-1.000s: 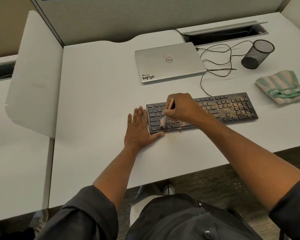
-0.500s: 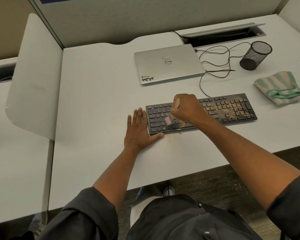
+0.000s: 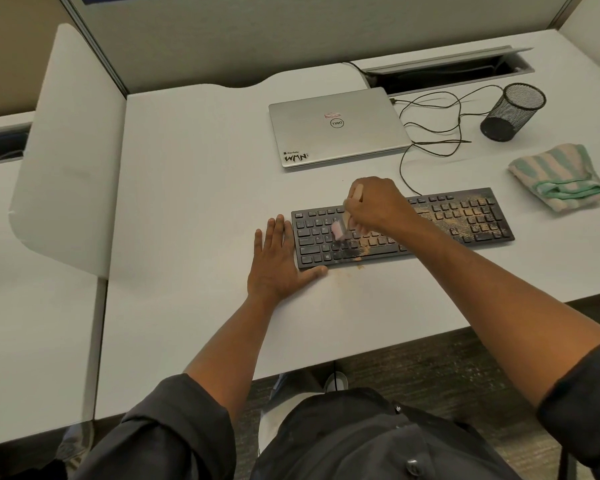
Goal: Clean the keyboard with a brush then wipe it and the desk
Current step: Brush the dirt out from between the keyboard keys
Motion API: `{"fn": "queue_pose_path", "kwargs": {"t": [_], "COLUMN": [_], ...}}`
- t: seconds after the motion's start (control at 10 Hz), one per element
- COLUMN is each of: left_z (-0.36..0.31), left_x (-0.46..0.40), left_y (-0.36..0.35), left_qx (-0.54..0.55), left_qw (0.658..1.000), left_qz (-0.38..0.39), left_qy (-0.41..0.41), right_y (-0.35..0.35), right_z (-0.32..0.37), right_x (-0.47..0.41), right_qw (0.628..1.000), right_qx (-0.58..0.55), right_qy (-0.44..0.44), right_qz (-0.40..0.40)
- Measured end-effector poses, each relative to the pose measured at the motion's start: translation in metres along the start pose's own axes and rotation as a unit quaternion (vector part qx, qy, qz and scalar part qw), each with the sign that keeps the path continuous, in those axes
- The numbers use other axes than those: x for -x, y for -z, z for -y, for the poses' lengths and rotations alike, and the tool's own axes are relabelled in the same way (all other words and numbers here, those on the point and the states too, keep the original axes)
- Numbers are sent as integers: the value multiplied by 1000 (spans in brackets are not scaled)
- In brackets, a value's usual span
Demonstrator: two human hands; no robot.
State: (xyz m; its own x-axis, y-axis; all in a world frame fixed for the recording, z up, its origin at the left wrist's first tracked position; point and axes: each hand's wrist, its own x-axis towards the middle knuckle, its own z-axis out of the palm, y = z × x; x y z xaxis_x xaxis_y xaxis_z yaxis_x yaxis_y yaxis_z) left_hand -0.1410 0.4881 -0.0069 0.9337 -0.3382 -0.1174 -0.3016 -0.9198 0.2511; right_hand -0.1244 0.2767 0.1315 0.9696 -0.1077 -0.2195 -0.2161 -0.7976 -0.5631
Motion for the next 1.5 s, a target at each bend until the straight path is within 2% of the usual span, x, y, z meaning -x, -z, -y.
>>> {"fn": "queue_pose_path", "kwargs": {"t": [0.1,0.2,0.3,0.4,0.5,0.7,0.8,0.9,1.0,1.1,1.2,1.3,1.4,1.5], "left_z": [-1,0,0,0,-1,-1,-1,-1,-1,-1,0,-1,0,0], "left_x": [1,1,0,1,1,2,1,2,1,1,0,1,1,1], "left_y": [1,0,0,1,2,2,1,2,2,2,1,1,1,1], "left_qx": [0,1,2,3,2,-1,2,-3,-2,-4,0,-1,5,1], "left_qw": [1000,1000,1000,1000,1000,1000,1000,1000,1000,1000,1000,1000,1000,1000], "left_qz": [-2,-3,-4,-6,-2,-1,-4,-2,-1,0,0,0,-1,-2], "left_qy": [-3,-3,-3,-3,-5,-4,-3,-7,-6,-6,-2,-5,-5,-6], "right_y": [1,0,4,8,6,6,9,4,1,6,12,9,13,15], "right_z": [1,-3,-1,2,4,-3,-5,-6,-12,-10,-6,-9,-14,-14], "right_x": [0,1,1,-4,-2,3,0,4,7,5,9,13,14,14], "right_qw": [999,998,993,997,997,988,996,997,989,986,995,992,996,995], "right_qx": [-4,32,64,66,67,121,76,52,143,169,11,-28,35,61], "right_qy": [12,-10,-19,12,30,-7,8,14,2,3,20,31,32,40], "right_qz": [-36,54,102,36,10,95,52,46,24,13,94,117,77,71]}}
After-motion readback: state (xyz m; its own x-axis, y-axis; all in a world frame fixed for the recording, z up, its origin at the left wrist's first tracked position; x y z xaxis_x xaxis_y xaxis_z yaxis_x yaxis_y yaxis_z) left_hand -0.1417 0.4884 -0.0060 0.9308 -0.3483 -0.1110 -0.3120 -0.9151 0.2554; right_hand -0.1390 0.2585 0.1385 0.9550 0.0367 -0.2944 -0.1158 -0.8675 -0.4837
